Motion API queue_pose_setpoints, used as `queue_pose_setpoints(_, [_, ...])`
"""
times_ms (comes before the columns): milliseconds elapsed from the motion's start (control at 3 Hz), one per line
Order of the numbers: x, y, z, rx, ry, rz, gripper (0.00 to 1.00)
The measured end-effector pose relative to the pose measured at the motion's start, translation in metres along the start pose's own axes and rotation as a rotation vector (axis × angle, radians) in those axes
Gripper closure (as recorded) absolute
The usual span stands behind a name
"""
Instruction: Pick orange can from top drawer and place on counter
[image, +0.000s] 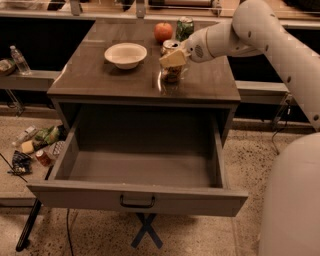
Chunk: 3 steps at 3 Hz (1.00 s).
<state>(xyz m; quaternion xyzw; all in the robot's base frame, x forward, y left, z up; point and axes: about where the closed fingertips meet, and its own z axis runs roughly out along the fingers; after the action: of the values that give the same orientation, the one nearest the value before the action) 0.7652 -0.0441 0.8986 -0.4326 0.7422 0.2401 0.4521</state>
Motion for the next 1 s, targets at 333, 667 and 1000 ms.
queue_pose_setpoints(333, [0.0109, -0.0087, 0.0087, 0.005, 0.017, 0.02, 0.28])
queue_pose_setpoints(667, [0.0116, -0.0094, 0.0092, 0.006, 0.019, 0.022, 0.05])
queue_pose_setpoints(1000, [0.0144, -0.0032, 0.0024, 0.022, 0.026, 0.014, 0.0])
